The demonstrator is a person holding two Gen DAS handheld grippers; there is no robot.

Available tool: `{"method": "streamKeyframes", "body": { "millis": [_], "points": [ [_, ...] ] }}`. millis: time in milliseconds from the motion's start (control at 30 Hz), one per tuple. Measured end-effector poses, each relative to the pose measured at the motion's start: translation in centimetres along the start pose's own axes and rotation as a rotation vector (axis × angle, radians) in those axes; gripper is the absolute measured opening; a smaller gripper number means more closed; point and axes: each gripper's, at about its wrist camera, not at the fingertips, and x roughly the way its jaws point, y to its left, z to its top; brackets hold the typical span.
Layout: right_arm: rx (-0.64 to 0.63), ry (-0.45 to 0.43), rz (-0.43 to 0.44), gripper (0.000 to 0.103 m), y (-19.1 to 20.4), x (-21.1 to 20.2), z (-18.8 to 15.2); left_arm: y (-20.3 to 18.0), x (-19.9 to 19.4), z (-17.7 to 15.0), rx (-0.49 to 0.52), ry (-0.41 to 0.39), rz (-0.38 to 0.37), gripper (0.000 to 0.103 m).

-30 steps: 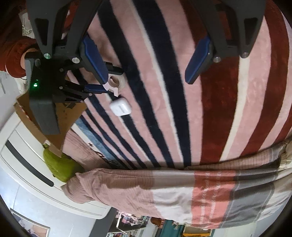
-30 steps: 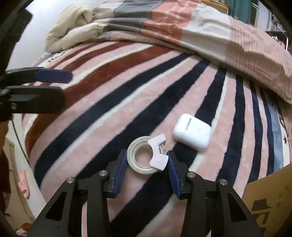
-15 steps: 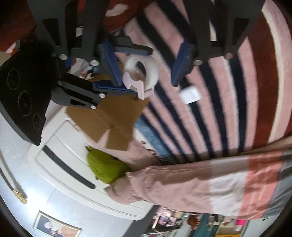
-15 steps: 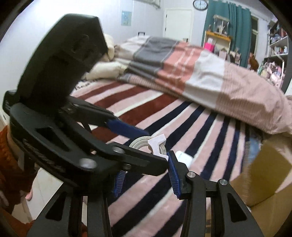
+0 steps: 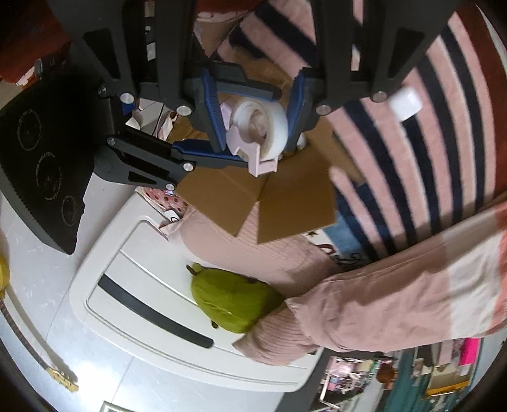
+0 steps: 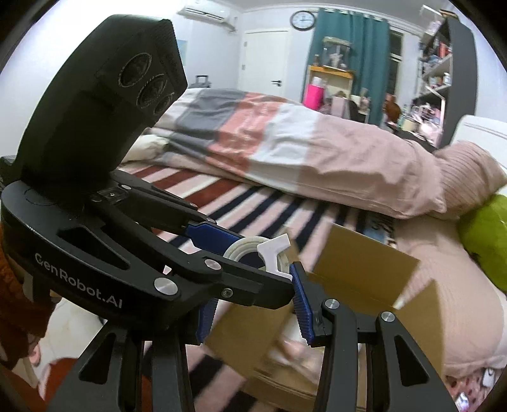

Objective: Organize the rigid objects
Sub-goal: 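Lower the tape roll into the cardboard box and open the right gripper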

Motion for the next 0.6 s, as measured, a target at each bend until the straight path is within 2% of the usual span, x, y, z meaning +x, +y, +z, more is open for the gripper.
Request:
{"method": "streamKeyframes", "body": {
  "millis": [333, 467, 533, 600],
  "points": [
    [0.065, 0.067, -0.056, 0.038, -5.4, 0.1, -2.0, -2.0, 6.0, 2.5, 0.039, 0.083, -0.023, 0.034],
    [0.091, 0.091, -0.044, 0.039, -6.4, 0.2, -2.5, -2.2, 6.9, 2.6, 0.048, 0.097, 0.002, 0.035],
    [0.109, 0.100, -0.050, 0.045, -6.8, 0.2, -2.6, -2.3, 6.9, 2.6, 0.058, 0.090, 0.031, 0.056],
    [0.114, 0.099, -0.062, 0.057, -7.0, 0.0, -2.7, -2.2, 6.3, 2.5, 0.062, 0.066, 0.046, 0.071]
  ]
}}
